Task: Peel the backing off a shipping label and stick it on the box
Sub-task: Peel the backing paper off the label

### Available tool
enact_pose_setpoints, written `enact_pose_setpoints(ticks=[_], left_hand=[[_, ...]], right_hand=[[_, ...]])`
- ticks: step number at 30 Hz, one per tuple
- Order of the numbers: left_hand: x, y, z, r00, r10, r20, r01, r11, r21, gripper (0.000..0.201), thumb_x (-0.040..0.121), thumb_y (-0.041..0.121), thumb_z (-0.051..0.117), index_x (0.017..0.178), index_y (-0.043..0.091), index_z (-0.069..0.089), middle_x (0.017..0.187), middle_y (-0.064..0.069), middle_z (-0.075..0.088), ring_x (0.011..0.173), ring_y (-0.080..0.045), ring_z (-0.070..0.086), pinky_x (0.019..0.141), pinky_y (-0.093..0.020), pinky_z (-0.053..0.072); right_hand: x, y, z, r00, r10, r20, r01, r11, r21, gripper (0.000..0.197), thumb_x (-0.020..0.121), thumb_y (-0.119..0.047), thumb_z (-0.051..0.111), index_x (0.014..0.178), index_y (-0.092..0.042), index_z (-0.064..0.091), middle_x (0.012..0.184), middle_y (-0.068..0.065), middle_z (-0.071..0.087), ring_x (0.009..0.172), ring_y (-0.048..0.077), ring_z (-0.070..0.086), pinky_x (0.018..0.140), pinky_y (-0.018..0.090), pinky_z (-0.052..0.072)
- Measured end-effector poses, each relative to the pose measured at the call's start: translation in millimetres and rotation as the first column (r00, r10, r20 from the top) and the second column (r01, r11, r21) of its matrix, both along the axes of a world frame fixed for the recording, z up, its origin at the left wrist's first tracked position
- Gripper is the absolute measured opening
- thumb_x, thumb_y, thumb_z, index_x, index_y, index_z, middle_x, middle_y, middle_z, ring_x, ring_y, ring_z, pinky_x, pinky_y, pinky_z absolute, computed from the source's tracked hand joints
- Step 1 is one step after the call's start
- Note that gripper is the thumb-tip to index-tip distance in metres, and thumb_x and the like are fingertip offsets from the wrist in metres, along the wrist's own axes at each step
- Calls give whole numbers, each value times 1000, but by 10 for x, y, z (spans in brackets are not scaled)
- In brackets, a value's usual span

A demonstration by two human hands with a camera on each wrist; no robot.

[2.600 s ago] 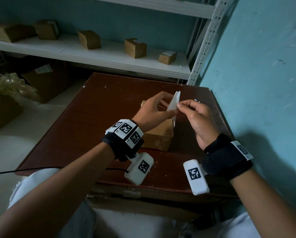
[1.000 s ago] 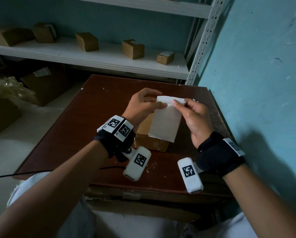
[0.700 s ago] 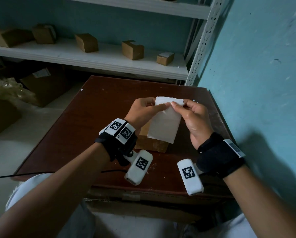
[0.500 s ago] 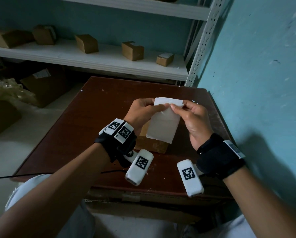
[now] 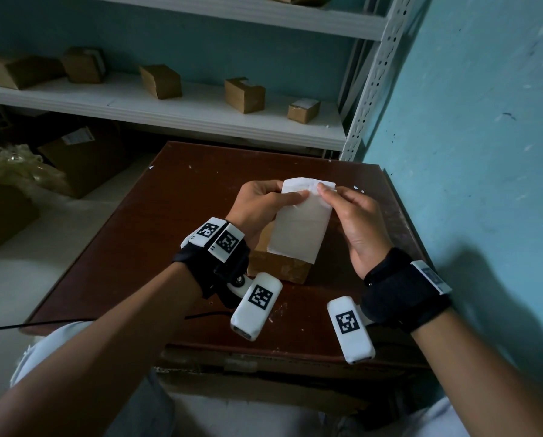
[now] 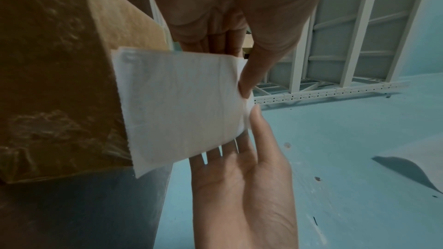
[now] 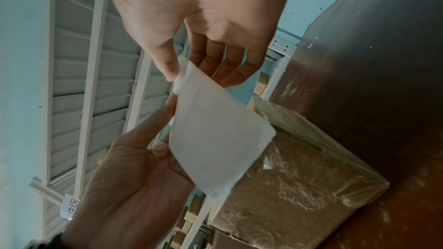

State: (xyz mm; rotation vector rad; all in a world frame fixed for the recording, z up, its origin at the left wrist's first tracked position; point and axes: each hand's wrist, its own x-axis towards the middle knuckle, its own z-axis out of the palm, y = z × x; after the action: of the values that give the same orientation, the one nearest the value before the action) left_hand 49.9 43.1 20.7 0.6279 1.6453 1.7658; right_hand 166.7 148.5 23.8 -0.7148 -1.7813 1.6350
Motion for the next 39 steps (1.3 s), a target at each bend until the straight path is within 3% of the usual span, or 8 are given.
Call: enact_pose_setpoints(ticks=[6, 12, 15, 22, 27, 33, 37, 39], left_hand=[[-4, -4, 5, 1000, -3, 13, 3, 1000, -7, 15, 80, 18, 76, 86, 6, 69, 96, -12, 71, 90, -26, 66, 77, -36, 52], [24, -18, 28, 999, -29, 27, 29, 1000, 6, 35, 82, 21, 73, 108, -2, 68, 103, -15, 70, 90, -26, 66, 85, -41, 53], [34, -20, 38, 999, -39, 21, 39, 999, 7, 36, 83, 25, 72, 108, 0, 68, 100, -11, 70, 88, -21, 66, 83, -37, 53], [26, -13, 34, 999, -38, -5, 38, 999, -14, 18, 83, 25, 73, 91, 9, 71, 90, -3, 72, 85, -16, 67, 80, -32, 54], [12, -8, 28, 999, -53, -10, 53, 999, -11, 22, 83, 22, 73, 96, 5, 69, 93, -6, 71, 87, -19, 67, 76, -30, 53], [9, -11, 24, 999, -52, -11, 52, 999, -5, 32, 83, 19, 73, 104, -4, 67, 97, -11, 70, 90, -21, 66, 78, -33, 52], [11, -18, 29, 998, -61, -11, 61, 998, -10, 22, 83, 18, 73, 96, 2, 67, 98, -10, 71, 89, -21, 67, 77, -31, 54], [8, -16, 22, 998, -57, -11, 57, 998, -9, 25, 83, 18, 73, 100, -1, 69, 100, -12, 72, 90, -21, 68, 78, -31, 55]], right_hand=[[10, 8, -19, 1000, 6, 0, -6, 999, 43, 22, 90, -30, 66, 91, -10, 74, 89, 3, 73, 80, 2, 64, 76, 22, 50], [11, 37, -43, 1000, 12, 0, -12, 997, 73, 23, 90, -30, 66, 91, -8, 73, 92, 3, 73, 88, 9, 66, 83, 26, 51], [15, 51, -45, 1000, 23, -4, -23, 997, 80, 23, 91, -29, 65, 93, -7, 73, 94, 5, 73, 92, 13, 65, 84, 28, 51], [24, 45, -34, 998, 60, -35, -59, 998, 30, 16, 90, -22, 66, 92, -7, 71, 84, -2, 69, 77, 1, 61, 72, 15, 48], [37, 41, -22, 996, 81, -35, -82, 996, -21, 7, 89, -21, 67, 88, -17, 73, 85, -5, 72, 81, 4, 64, 78, 22, 50], [30, 47, -25, 996, 80, -38, -82, 996, -41, 10, 89, -20, 67, 94, -14, 74, 88, -4, 74, 82, 5, 65, 77, 24, 50], [30, 43, -27, 996, 79, -32, -81, 996, -48, 13, 89, -20, 67, 98, -14, 74, 95, 0, 75, 87, 9, 66, 80, 26, 53], [30, 39, -23, 997, 77, -28, -78, 996, -49, 11, 88, -19, 67, 96, -14, 73, 93, 0, 75, 85, 10, 66, 79, 27, 53]])
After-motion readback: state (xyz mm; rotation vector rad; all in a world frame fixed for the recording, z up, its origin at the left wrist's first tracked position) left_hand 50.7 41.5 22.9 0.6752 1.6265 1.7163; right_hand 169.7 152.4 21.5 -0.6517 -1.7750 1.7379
